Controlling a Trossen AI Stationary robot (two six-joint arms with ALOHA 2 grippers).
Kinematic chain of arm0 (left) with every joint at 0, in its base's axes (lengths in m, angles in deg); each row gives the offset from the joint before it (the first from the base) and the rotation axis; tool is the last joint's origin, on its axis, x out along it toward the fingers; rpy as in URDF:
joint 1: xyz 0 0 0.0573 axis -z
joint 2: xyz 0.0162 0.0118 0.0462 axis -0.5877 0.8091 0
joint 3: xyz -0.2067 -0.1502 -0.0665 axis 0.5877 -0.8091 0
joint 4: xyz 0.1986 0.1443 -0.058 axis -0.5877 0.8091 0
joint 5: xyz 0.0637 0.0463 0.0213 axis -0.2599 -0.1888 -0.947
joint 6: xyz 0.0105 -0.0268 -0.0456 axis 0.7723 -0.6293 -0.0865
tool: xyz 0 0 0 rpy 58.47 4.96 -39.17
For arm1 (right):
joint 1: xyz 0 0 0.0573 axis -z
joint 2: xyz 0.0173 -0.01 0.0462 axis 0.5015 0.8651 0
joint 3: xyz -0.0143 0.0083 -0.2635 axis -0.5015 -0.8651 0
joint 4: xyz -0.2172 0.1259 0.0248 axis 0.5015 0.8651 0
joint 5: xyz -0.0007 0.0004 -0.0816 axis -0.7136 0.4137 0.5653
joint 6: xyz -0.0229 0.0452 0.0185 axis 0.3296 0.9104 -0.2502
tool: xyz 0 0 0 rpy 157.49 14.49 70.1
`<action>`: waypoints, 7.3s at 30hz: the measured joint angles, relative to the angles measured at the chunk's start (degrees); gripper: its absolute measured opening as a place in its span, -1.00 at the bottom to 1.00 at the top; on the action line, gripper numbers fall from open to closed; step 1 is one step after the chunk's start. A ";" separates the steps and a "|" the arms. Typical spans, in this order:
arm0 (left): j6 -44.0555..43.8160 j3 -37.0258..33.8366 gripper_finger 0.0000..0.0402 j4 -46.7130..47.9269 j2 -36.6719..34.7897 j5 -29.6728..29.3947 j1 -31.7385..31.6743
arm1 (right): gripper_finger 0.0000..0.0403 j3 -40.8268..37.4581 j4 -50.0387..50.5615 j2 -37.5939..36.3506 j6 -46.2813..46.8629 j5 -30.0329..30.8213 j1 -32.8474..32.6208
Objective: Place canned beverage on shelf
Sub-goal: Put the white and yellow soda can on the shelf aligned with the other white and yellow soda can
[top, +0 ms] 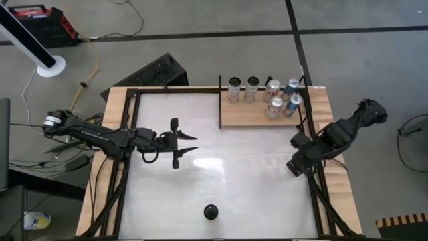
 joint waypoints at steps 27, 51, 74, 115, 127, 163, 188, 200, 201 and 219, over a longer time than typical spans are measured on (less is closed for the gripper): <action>0.60 0.02 -0.31 -4.92 2.31 -1.05 -2.99 | 0.56 0.07 -0.04 11.52 -64.92 -20.57 19.62; -0.18 0.04 -0.31 -6.19 2.31 -0.96 -3.21 | 0.40 0.07 -4.67 -8.29 -13.48 0.85 8.98; 0.34 0.07 -0.31 -5.54 2.31 1.55 -3.21 | 0.40 -1.41 -0.02 -17.98 29.00 6.39 -12.90; 0.14 0.07 -0.31 -5.82 2.31 1.03 -3.43 | 0.40 -13.84 0.04 -14.78 22.83 5.89 -12.02; 0.67 0.07 -0.31 -4.71 2.31 0.98 -3.43 | 0.40 -13.84 -1.08 -14.69 17.79 5.71 -11.98; 0.49 0.07 -0.31 -4.45 2.31 0.98 -3.43 | 0.87 -16.35 -3.29 -10.08 19.48 5.55 -11.15; 0.54 0.07 -0.31 -4.43 2.31 0.99 -3.43 | 0.36 -16.31 -2.93 -5.66 13.41 3.86 -10.45; 0.51 0.07 -0.31 -4.62 2.31 1.01 -4.36 | 0.36 -5.44 -4.36 3.57 -10.99 12.71 4.30; 0.49 0.07 -0.31 -4.62 2.31 1.02 -4.46 | 0.36 -4.15 -4.34 4.55 -14.16 13.38 6.18; 0.30 0.07 -0.31 -0.31 2.31 1.35 -4.46 | 0.36 14.88 -6.76 20.25 -65.72 16.27 41.53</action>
